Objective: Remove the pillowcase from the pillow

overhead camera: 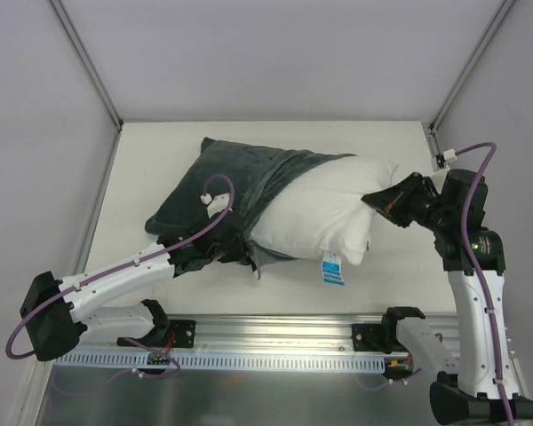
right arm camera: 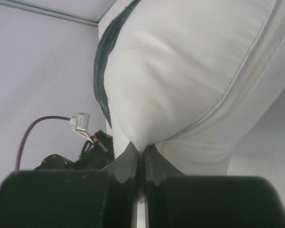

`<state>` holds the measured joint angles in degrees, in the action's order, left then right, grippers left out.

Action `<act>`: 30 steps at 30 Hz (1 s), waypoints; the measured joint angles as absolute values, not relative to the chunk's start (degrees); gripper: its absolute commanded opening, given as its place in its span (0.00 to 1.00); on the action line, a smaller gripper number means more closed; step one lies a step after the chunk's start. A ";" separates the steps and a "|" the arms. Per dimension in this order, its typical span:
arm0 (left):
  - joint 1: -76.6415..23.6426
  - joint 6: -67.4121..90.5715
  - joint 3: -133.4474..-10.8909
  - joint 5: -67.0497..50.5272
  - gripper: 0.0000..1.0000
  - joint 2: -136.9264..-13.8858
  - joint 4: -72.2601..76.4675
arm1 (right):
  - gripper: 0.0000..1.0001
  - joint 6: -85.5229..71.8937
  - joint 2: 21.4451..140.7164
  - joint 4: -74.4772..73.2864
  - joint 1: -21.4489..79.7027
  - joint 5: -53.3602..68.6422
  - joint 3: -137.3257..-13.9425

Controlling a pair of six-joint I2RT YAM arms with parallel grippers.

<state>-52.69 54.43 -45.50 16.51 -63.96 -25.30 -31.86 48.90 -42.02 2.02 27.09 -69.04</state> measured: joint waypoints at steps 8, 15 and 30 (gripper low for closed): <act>-52.01 48.84 -49.15 10.79 0.80 -59.81 -33.61 | 0.01 -29.71 35.31 -39.72 0.62 29.02 -46.37; -51.66 38.54 -66.32 4.08 0.85 -57.71 -34.74 | 0.88 -27.92 26.65 -43.46 0.62 29.71 -34.79; -50.89 22.06 -111.09 0.34 0.97 -104.44 -37.98 | 0.99 -26.44 34.00 -45.08 0.56 9.30 -50.13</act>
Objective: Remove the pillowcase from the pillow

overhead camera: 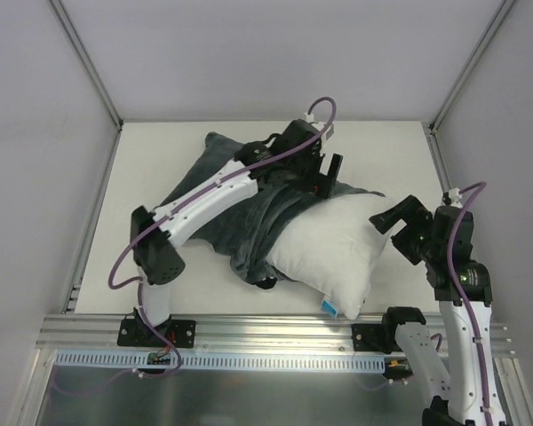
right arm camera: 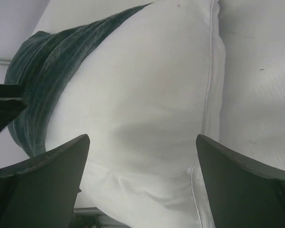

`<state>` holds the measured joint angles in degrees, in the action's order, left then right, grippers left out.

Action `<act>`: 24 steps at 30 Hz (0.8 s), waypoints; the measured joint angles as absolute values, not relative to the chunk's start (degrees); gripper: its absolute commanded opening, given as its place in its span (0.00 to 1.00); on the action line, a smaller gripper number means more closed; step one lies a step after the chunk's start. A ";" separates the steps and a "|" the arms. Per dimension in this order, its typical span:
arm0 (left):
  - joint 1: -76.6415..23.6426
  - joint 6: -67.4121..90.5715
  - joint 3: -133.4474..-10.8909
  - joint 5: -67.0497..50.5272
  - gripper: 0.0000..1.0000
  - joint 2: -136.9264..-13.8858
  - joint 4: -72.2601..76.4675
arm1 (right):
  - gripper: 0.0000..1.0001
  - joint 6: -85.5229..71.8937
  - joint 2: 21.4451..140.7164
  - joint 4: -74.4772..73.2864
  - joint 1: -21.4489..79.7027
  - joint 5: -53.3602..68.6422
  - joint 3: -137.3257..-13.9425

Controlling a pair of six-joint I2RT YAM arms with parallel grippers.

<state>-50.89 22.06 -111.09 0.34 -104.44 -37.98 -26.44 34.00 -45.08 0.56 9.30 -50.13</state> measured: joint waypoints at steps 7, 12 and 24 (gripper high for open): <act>-50.52 20.23 -119.13 0.58 0.18 -118.63 -42.11 | 0.96 -25.71 43.16 -43.62 0.56 6.35 -53.12; -48.99 21.78 -116.44 0.32 0.00 -116.62 -41.60 | 0.96 -25.69 54.96 -38.94 0.56 9.13 -53.25; -46.81 32.25 -82.30 0.64 0.39 -86.59 -35.20 | 0.01 -27.53 75.13 -27.00 9.15 20.62 -58.52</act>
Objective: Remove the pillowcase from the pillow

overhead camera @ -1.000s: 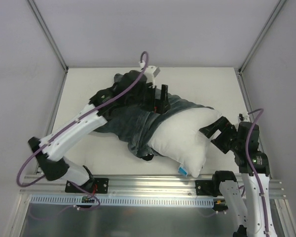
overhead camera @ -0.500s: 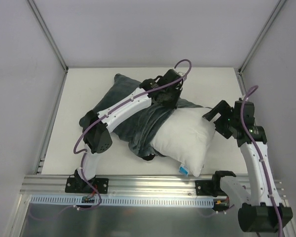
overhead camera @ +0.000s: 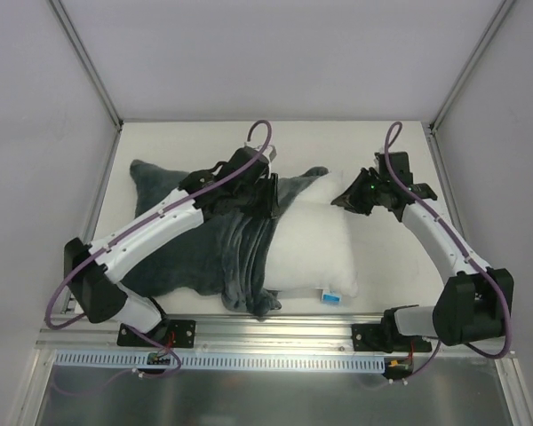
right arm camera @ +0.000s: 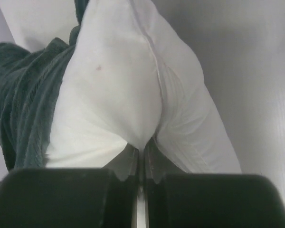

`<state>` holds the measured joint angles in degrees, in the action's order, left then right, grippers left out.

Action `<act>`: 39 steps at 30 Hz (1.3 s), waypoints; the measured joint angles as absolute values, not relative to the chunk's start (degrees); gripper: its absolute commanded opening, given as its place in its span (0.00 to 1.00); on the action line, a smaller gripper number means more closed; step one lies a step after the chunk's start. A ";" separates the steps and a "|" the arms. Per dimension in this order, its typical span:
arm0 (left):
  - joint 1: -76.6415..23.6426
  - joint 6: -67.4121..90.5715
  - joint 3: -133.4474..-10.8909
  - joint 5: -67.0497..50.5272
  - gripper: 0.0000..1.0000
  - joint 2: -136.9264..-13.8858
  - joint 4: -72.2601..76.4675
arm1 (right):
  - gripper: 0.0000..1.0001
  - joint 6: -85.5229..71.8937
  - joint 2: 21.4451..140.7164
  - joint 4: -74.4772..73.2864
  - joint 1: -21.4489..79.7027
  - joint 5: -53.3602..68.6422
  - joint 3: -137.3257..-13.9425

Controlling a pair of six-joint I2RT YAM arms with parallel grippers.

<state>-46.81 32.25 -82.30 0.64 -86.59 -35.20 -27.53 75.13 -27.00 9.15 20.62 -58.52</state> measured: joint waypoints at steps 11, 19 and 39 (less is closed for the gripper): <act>-43.38 30.15 -98.67 -0.40 0.96 -86.08 -42.81 | 0.01 -26.00 67.99 -15.99 21.32 11.88 -50.22; -42.06 28.69 -118.56 -3.01 0.95 -111.74 -45.17 | 0.01 -24.32 64.38 -16.64 28.25 6.81 -48.93; -41.50 26.96 -110.28 -5.34 0.00 -115.18 -47.66 | 0.01 -26.46 56.97 -16.25 21.12 8.01 -40.93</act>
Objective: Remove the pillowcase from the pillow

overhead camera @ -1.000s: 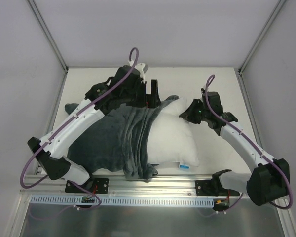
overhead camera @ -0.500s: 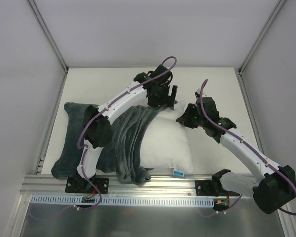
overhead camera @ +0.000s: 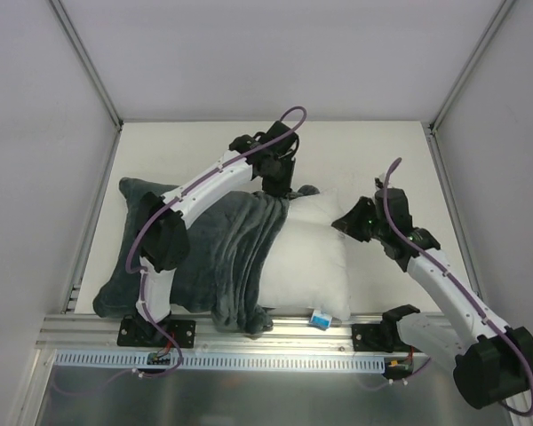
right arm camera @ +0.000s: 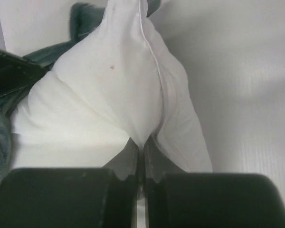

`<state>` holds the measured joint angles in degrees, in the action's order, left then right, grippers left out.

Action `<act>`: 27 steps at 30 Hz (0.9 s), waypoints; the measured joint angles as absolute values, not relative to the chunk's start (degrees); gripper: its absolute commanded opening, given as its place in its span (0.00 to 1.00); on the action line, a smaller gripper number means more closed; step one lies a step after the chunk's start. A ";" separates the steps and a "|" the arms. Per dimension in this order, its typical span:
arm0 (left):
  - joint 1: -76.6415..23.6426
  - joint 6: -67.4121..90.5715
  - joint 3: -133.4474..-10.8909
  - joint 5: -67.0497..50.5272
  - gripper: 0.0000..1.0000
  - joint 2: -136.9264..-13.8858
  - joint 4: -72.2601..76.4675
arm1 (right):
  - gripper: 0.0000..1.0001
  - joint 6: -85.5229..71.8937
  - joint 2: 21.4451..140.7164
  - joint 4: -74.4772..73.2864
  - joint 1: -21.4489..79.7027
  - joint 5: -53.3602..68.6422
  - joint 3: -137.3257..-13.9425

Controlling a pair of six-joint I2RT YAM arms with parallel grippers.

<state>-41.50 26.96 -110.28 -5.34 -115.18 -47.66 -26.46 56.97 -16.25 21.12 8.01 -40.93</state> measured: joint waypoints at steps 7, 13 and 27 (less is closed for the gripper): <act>-36.45 26.81 -104.88 -3.81 0.00 -111.22 -49.04 | 0.01 -27.18 48.58 -20.08 13.43 9.47 -36.36; -31.16 26.76 -101.03 -4.19 0.00 -105.34 -50.06 | 0.01 -26.92 44.01 -24.45 10.28 9.19 -36.36; -19.31 25.71 -100.18 -11.73 0.53 -95.66 -54.04 | 0.01 -23.18 48.01 -33.12 2.02 8.60 -46.54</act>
